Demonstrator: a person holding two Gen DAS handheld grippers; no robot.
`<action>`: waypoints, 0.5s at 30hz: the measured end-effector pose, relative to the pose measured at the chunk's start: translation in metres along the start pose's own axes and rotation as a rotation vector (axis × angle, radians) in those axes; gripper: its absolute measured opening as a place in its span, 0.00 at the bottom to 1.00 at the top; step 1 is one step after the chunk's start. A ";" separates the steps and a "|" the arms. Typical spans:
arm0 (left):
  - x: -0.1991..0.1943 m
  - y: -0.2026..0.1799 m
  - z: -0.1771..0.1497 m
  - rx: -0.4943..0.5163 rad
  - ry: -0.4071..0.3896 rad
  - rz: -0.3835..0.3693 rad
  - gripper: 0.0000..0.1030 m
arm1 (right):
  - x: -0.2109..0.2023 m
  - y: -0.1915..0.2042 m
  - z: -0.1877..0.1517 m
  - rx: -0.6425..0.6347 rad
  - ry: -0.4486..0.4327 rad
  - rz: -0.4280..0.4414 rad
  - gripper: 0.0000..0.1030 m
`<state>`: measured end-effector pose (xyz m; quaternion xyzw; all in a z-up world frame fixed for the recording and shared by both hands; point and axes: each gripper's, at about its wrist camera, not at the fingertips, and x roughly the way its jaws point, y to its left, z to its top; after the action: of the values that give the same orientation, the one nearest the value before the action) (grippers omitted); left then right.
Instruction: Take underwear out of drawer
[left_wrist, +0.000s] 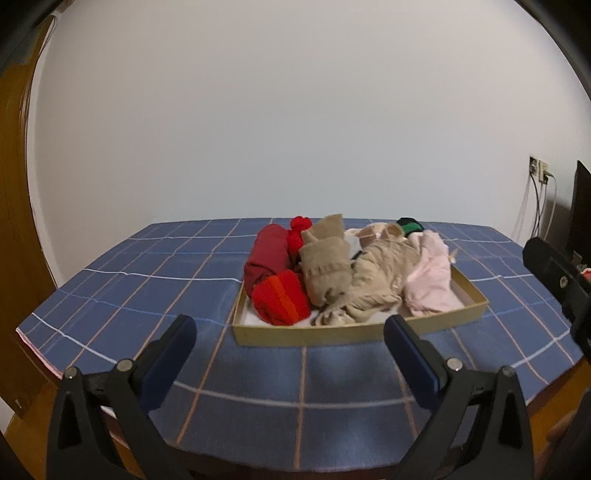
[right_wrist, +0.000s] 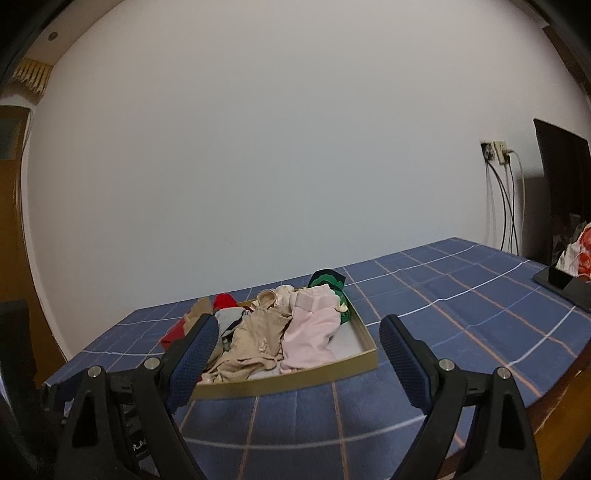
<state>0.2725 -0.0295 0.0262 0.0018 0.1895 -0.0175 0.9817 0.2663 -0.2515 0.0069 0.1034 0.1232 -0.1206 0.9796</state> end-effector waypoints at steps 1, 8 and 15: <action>-0.005 -0.001 -0.002 0.002 0.000 -0.003 1.00 | -0.005 0.000 -0.001 -0.008 -0.002 -0.001 0.88; -0.041 -0.003 -0.011 0.004 0.013 -0.039 1.00 | -0.047 -0.004 -0.004 -0.031 -0.001 -0.022 0.88; -0.072 -0.002 -0.020 0.009 0.026 -0.065 1.00 | -0.081 -0.010 -0.005 -0.013 0.017 -0.017 0.88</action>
<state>0.1987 -0.0292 0.0347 0.0000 0.2021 -0.0504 0.9781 0.1859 -0.2426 0.0223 0.0971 0.1330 -0.1270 0.9781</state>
